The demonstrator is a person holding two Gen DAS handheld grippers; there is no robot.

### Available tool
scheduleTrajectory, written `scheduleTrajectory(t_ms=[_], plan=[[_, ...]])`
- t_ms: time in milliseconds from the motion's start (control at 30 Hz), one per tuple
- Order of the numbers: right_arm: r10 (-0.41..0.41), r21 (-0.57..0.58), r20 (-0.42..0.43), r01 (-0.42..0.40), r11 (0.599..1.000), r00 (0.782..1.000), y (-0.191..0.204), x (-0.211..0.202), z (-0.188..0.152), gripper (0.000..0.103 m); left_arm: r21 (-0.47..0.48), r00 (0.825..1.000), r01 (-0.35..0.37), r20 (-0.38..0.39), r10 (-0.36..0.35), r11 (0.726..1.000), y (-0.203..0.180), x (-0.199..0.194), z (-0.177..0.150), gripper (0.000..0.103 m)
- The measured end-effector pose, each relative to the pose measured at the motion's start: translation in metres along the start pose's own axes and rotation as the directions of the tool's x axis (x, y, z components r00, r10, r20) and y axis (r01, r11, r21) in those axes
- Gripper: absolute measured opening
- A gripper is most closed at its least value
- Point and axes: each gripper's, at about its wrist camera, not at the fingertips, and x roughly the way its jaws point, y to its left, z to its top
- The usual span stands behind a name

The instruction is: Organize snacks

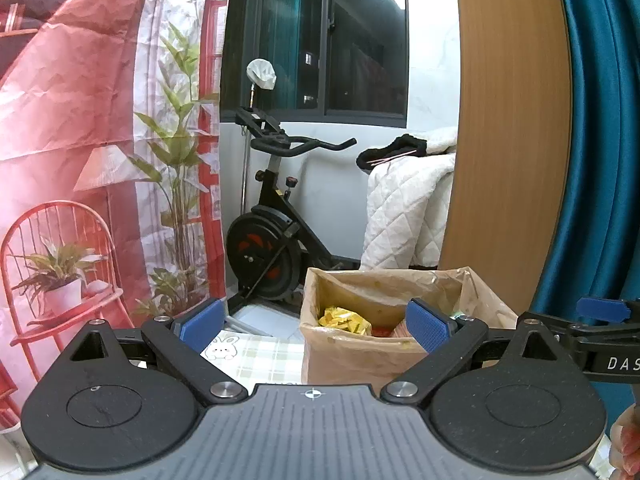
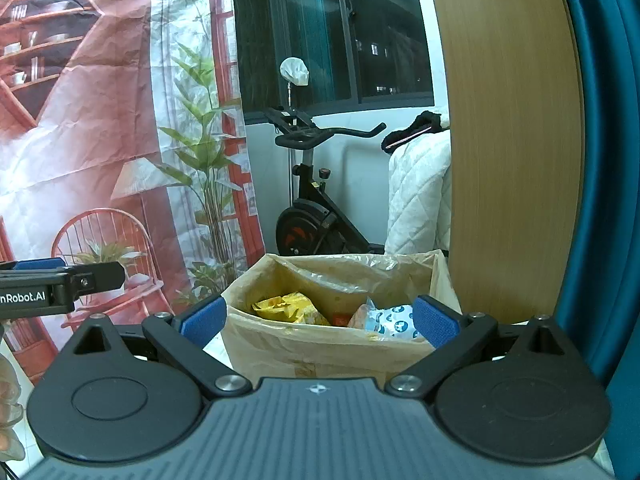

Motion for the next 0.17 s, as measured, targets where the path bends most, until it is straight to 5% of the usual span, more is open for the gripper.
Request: scheduleTrajectory(t_ms=[167], plan=[[0.001,-0.003,-0.004,-0.001,1.000,1.000,0.0005,0.0020,-0.0023,0.101,-0.007,1.000,0.005,-0.006,-0.005,1.000,0.0001,0.0002,-0.0017,0.099]])
